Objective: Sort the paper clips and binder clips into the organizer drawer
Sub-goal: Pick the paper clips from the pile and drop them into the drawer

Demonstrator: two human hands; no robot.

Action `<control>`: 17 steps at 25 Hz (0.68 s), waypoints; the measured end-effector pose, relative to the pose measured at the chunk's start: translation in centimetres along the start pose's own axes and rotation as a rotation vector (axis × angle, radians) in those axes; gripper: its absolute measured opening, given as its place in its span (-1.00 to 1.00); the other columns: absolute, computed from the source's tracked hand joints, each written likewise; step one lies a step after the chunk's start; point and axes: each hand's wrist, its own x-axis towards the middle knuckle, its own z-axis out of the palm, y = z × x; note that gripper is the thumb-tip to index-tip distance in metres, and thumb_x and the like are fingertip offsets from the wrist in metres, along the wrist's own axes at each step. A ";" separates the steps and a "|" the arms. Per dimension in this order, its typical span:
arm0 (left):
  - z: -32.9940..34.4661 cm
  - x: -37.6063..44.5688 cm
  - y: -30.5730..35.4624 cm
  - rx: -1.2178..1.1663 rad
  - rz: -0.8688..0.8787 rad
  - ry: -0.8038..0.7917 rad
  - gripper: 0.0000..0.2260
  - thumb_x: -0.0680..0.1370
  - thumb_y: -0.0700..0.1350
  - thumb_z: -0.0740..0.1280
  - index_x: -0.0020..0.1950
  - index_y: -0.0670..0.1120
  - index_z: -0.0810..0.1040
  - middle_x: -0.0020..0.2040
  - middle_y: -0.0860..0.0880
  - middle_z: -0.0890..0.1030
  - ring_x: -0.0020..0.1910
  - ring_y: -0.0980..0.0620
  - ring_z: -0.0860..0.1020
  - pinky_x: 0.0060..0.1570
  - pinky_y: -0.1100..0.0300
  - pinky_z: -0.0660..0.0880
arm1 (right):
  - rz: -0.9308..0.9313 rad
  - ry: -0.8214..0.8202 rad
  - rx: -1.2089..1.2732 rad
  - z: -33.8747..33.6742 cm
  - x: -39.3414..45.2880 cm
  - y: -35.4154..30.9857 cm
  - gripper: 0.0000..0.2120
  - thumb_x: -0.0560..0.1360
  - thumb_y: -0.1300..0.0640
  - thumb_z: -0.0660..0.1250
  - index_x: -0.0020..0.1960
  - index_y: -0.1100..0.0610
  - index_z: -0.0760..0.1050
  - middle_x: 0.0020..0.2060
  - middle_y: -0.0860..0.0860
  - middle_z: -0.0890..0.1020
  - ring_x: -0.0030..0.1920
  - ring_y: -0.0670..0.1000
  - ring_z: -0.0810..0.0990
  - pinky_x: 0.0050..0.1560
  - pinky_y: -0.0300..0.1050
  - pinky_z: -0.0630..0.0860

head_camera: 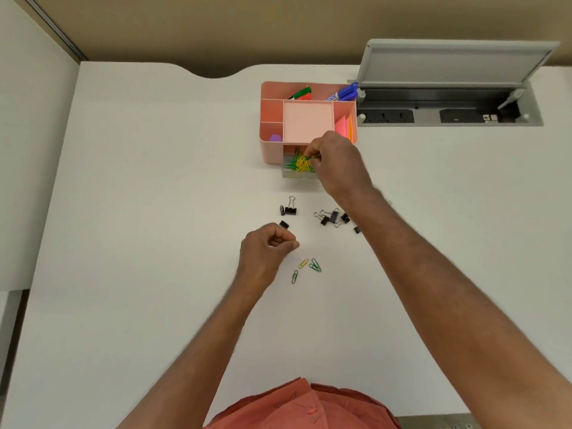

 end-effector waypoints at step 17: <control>1.5 11.3 10.0 0.687 0.645 0.085 -0.85 0.54 -0.32 0.32 -0.01 -0.14 0.64 -0.06 -0.05 0.66 -0.06 -0.05 0.59 0.03 0.02 0.56 | 0.242 0.121 0.388 3.1 -14.5 4.2 -0.80 0.55 0.29 0.34 0.06 0.03 0.62 0.00 -0.09 0.61 -0.09 -0.13 0.63 0.00 -0.05 0.61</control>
